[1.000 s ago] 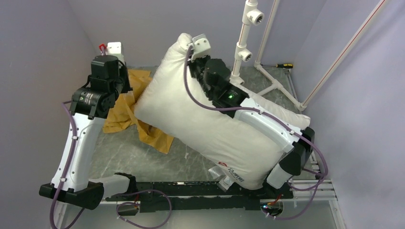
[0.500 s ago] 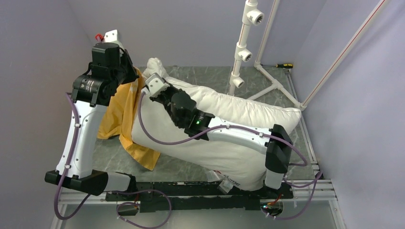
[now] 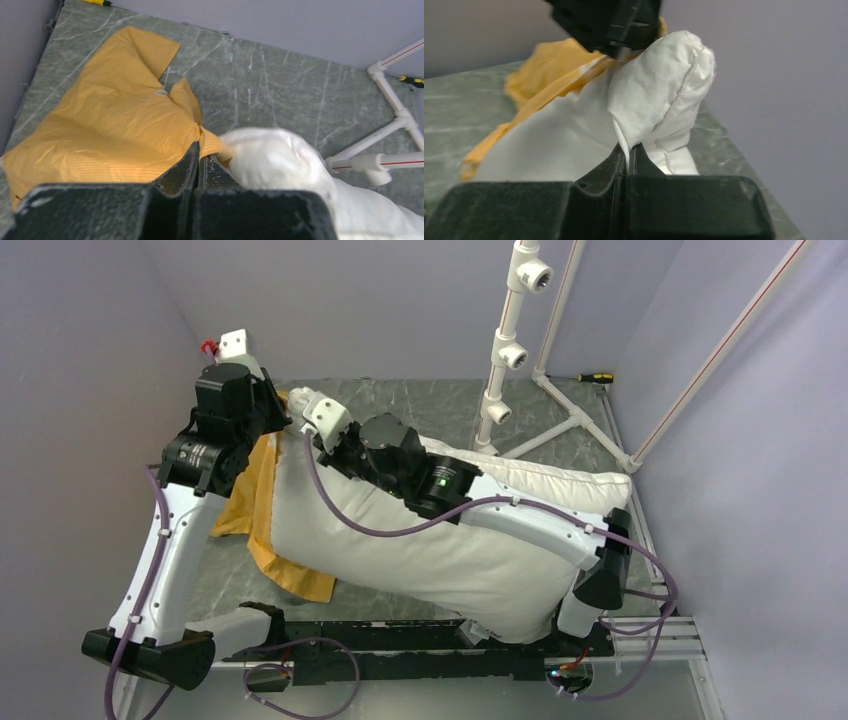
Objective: Put the pillow into the pillowcase
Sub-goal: Stuff the pillow into the pillowcase.
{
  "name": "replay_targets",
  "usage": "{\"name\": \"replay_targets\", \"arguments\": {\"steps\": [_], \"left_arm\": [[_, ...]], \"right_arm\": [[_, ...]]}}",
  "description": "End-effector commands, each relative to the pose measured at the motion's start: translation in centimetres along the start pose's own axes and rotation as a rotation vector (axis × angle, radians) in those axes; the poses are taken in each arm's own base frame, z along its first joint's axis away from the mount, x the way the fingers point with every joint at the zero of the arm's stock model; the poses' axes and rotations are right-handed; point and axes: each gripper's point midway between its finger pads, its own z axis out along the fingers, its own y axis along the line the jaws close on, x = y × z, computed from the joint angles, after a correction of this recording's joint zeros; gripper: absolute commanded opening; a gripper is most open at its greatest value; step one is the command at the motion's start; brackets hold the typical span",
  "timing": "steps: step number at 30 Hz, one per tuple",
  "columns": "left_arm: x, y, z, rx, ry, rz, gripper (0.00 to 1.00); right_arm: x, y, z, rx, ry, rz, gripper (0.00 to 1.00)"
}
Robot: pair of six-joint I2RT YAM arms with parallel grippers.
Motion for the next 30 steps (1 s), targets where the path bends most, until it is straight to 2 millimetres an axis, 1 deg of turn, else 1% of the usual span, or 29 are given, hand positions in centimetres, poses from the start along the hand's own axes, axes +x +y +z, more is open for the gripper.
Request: {"name": "replay_targets", "arguments": {"steps": [1, 4, 5, 8, 11, 15, 18, 20, 21, 23, 24, 26, 28, 30], "left_arm": [[-1.2, 1.0, 0.1, -0.045, -0.082, 0.027, 0.00], [-0.4, 2.0, 0.1, -0.080, -0.090, 0.021, 0.00], [-0.5, 1.8, 0.1, -0.062, -0.104, 0.023, 0.00], [-1.0, 0.0, -0.5, 0.061, -0.157, 0.067, 0.00], [-2.4, -1.0, -1.6, 0.130, -0.238, 0.094, 0.00], [-4.3, -2.4, -3.8, 0.228, -0.340, 0.174, 0.00], [-5.0, -3.5, -5.1, 0.299, -0.371, 0.226, 0.00], [-4.8, -3.5, -5.2, 0.307, -0.367, 0.253, 0.00], [-4.5, -3.0, -4.9, 0.282, -0.354, 0.260, 0.00], [-4.0, -1.3, -4.1, 0.185, -0.325, 0.250, 0.00], [-3.8, -1.2, -4.0, 0.175, -0.316, 0.262, 0.00], [-4.0, -2.1, -4.1, 0.228, -0.329, 0.289, 0.00], [-4.2, -3.5, -4.3, 0.305, -0.346, 0.293, 0.00], [-3.9, -5.0, -4.3, 0.385, -0.337, 0.307, 0.00]], "right_arm": [[-3.9, 2.9, -4.6, -0.283, -0.037, 0.195, 0.00], [-2.9, 4.2, -5.2, -0.412, 0.009, 0.268, 0.00], [-2.4, 4.6, -5.2, -0.463, 0.026, 0.300, 0.00], [-1.5, 5.1, -4.9, -0.608, 0.070, 0.423, 0.00], [-0.5, 4.9, -3.6, -0.682, 0.122, 0.513, 0.00], [0.8, 6.3, -2.4, -0.804, 0.215, 0.557, 0.00], [0.9, 7.6, -2.0, -0.891, 0.243, 0.581, 0.00], [0.7, 7.8, -2.1, -0.915, 0.233, 0.589, 0.00], [0.5, 7.9, -2.3, -0.930, 0.220, 0.591, 0.00], [-0.4, 7.9, -3.1, -0.963, 0.184, 0.593, 0.00], [-0.5, 8.1, -3.5, -0.991, 0.177, 0.606, 0.00], [-0.5, 8.6, -3.8, -1.048, 0.181, 0.632, 0.00], [-0.3, 9.2, -3.8, -1.095, 0.194, 0.655, 0.00], [-0.4, 9.6, -3.6, -1.143, 0.201, 0.681, 0.00]]}}
